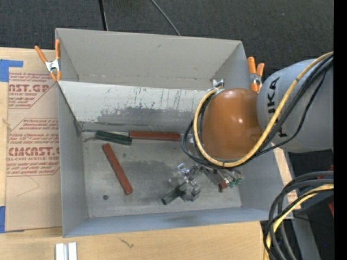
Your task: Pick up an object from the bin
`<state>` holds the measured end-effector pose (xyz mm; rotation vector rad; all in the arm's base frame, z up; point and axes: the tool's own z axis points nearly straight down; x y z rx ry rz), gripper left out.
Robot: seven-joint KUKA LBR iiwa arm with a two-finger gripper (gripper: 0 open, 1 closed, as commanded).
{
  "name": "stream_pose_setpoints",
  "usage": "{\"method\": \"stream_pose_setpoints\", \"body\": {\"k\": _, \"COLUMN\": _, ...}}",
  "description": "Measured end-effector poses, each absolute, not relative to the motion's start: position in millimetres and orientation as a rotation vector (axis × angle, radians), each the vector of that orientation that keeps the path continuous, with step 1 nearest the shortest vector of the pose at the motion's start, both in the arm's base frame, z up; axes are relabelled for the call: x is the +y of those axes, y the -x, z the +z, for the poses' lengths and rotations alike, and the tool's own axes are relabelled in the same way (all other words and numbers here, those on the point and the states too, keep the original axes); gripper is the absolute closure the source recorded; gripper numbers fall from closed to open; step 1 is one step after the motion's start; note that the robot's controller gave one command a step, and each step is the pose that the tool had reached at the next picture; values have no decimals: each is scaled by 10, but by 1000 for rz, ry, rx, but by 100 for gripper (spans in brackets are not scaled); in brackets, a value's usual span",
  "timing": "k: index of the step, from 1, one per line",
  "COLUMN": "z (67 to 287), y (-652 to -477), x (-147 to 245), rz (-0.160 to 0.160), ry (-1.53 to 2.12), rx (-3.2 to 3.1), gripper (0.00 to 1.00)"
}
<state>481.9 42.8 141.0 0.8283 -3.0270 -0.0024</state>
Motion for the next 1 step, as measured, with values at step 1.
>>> {"method": "stream_pose_setpoints", "body": {"k": 1, "z": 1569, "y": -4826, "x": 429, "rz": -1, "ry": -829, "rx": -3031, "gripper": 100}}
